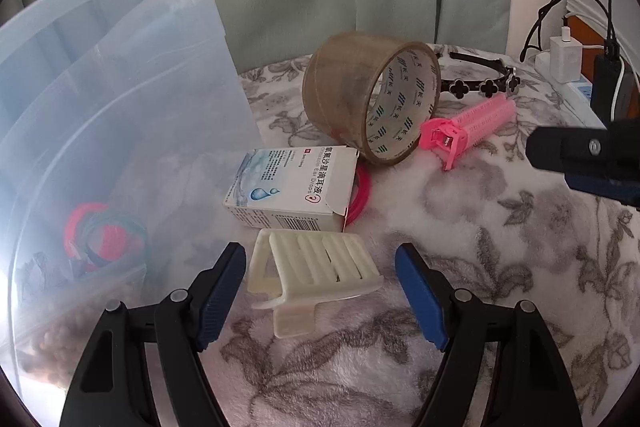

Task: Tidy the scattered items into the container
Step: 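Move the left tool to the white plastic clip while the right tool approaches the pink hair roller, then grasp the white plastic clip with the left tool while the right tool grasps the pink hair roller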

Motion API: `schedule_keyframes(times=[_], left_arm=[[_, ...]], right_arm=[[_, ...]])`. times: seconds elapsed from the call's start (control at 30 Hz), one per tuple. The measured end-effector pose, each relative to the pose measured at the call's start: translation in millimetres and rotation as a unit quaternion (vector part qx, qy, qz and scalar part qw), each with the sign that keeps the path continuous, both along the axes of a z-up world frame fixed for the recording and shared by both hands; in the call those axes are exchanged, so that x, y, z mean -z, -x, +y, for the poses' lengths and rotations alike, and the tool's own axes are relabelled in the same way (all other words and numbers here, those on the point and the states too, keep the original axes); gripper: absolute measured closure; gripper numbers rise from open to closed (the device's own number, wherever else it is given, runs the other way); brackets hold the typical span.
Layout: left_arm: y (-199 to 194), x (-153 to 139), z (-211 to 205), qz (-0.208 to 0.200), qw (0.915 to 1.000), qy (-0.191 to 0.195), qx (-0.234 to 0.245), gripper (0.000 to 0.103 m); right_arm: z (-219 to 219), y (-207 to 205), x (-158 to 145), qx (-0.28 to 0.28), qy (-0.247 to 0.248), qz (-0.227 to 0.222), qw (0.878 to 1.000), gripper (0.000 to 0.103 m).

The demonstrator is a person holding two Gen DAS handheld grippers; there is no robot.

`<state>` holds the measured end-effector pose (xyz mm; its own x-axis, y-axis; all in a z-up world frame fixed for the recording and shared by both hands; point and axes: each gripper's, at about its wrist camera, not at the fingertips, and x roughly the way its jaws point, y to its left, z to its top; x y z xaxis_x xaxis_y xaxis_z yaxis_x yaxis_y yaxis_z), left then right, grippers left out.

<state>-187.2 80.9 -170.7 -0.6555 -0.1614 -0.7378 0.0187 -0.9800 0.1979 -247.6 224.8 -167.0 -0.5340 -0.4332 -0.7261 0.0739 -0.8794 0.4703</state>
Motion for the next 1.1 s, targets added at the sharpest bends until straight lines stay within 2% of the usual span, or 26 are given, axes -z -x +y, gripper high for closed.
schedule_keyframes(times=[0.27,0.47,0.7,0.83,1.1], left_arm=[[3.1,2.4,-6.8,-0.006,0.9999,-0.013,-0.001,0.025],[-0.8,1.1,-9.4,-0.003,0.9997,-0.023,0.001,0.025],[-4.2,0.6,-11.6,-0.001,0.9996,-0.028,0.000,0.025],[-6.1,0.1,-12.7,-0.001,0.9995,-0.032,0.001,0.026],[-12.3,-2.8,-16.8,0.001,0.9989,-0.047,-0.002,0.029]], right_arm=[[0.2,45.9,9.3,0.038,0.015,-0.023,0.999,0.045],[-7.2,73.2,19.3,0.062,0.000,-0.050,0.997,0.045],[-27.5,90.0,21.4,0.057,-0.065,-0.064,0.994,0.044],[-30.1,88.1,24.5,0.049,-0.083,-0.064,0.993,0.046],[-12.4,71.4,23.3,0.041,-0.030,-0.075,0.996,0.054]])
